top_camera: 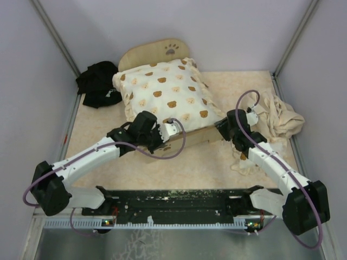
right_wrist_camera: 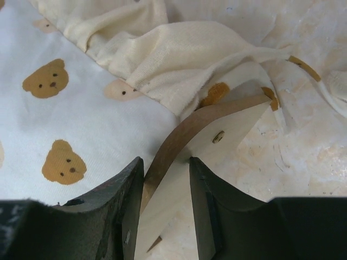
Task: Set up the pet bed
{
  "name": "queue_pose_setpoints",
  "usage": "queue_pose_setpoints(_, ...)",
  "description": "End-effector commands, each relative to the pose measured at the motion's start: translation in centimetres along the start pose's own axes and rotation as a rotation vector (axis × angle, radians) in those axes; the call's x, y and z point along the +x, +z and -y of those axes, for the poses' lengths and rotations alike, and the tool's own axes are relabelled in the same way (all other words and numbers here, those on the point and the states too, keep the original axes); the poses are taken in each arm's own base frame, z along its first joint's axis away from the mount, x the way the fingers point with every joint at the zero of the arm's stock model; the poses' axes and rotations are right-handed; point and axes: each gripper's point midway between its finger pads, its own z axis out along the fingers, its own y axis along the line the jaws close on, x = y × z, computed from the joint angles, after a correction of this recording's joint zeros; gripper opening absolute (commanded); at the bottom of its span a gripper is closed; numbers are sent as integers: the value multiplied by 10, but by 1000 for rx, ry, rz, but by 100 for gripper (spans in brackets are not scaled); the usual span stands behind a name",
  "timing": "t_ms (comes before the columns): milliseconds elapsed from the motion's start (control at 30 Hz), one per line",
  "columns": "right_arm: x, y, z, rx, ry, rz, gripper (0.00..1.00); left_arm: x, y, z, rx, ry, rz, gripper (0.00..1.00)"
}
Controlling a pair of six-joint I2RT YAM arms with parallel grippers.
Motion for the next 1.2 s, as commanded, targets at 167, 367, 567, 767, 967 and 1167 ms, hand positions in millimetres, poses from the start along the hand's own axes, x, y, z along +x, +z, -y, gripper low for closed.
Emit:
queue_pose_setpoints(167, -12, 11, -4, -28, -60, 85, 38, -55, -11, 58, 195, -89, 190, 0)
queue_pose_setpoints(367, -34, 20, -12, -18, -121, 187, 37, -70, 12, 64, 201, -94, 211, 4)
queue_pose_setpoints(567, -68, 40, -26, 20, -208, 274, 37, -106, 39, 51, 183, -124, 245, 6)
queue_pose_setpoints(767, -118, 58, -31, 62, -277, 362, 38, -158, 74, 19, 84, -154, 373, 15)
queue_pose_setpoints(967, -140, 24, -35, 159, -341, 362, 50, -180, 74, -23, -86, -200, 339, 35)
queue_pose_setpoints(1167, -127, -8, -2, 248, -256, 318, 51, -180, 33, -54, -146, -218, 378, 51)
